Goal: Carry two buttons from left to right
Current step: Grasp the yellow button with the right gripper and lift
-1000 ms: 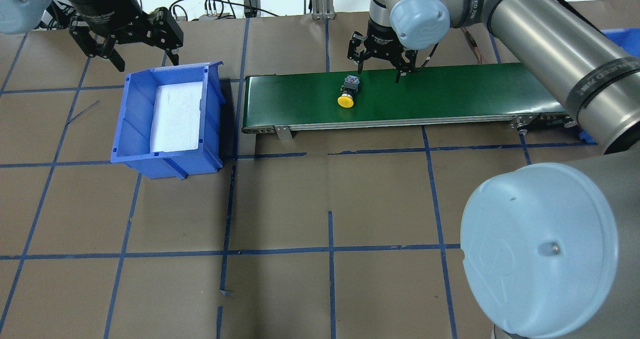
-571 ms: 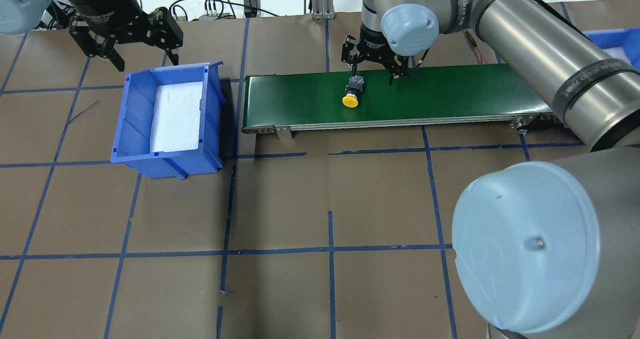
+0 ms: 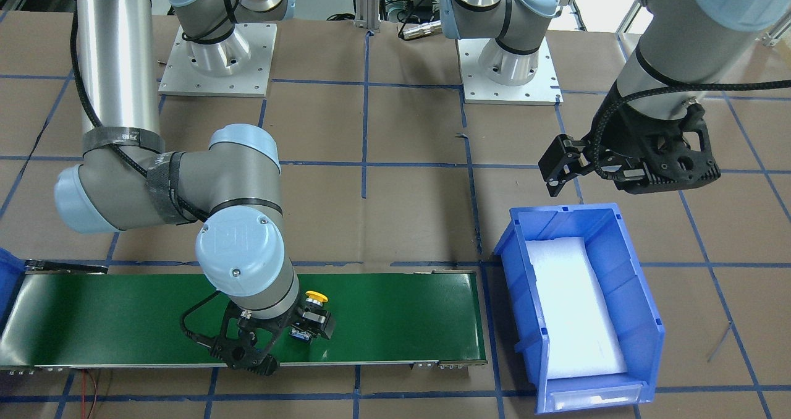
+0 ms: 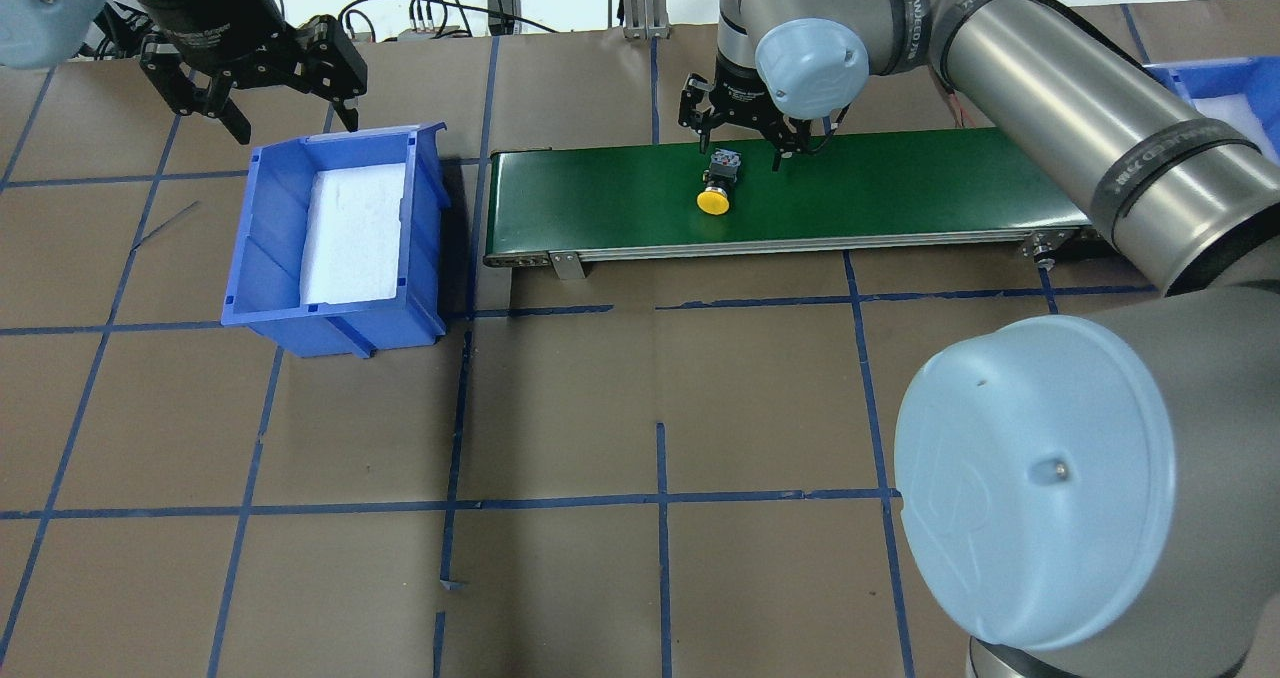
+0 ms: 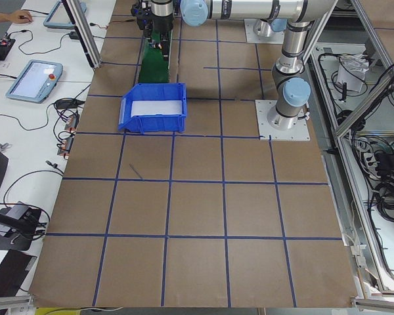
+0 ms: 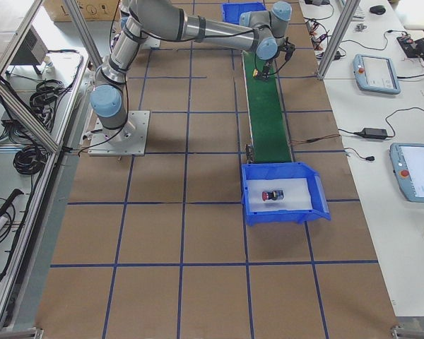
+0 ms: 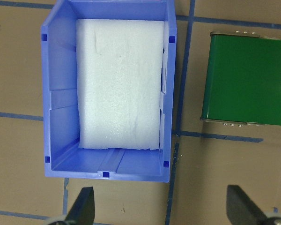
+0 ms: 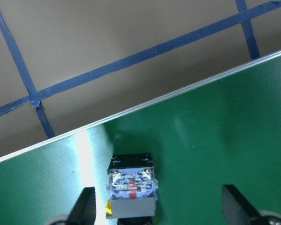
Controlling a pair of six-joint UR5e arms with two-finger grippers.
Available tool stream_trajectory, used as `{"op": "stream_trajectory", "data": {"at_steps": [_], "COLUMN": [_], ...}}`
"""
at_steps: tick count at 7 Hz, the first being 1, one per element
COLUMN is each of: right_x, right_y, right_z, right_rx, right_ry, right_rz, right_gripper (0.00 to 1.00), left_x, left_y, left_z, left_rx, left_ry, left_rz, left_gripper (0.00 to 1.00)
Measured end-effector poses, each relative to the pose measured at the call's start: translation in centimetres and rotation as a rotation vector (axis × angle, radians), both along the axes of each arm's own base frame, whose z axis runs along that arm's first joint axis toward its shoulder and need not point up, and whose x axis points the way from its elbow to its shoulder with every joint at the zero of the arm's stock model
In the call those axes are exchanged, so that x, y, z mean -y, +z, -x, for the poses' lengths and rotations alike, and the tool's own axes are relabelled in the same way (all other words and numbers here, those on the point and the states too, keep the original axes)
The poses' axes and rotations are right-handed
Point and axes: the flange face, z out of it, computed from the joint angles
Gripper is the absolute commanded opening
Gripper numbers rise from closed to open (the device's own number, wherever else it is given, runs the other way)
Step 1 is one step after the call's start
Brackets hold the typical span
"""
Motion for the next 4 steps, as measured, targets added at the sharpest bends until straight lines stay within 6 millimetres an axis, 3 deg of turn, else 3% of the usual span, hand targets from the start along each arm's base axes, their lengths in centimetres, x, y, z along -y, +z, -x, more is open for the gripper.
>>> {"op": "stream_trajectory", "data": {"at_steps": [1,3,4], "right_x": [0.09,0.27,0.31], "right_y": [-0.36,-0.99,-1.34], "right_z": [-0.09,-0.17,-0.16], "right_rx": [-0.002,-0.002,-0.003], "right_ry": [0.002,0.01,0.019], "right_rz": [0.002,0.005,0.004], "right_gripper": [0.91,0.58,0.55], "left_x": [0.0,0.08,0.08], "left_y": [0.0,-0.11,-0.13], "left_z": [0.0,-0.02,0.01], "left_rx": [0.0,0.0,0.001], "left_ry": [0.0,0.0,0.0], "left_rz": [0.0,-0.002,-0.002], "left_gripper": [1.0,1.0,1.0]}}
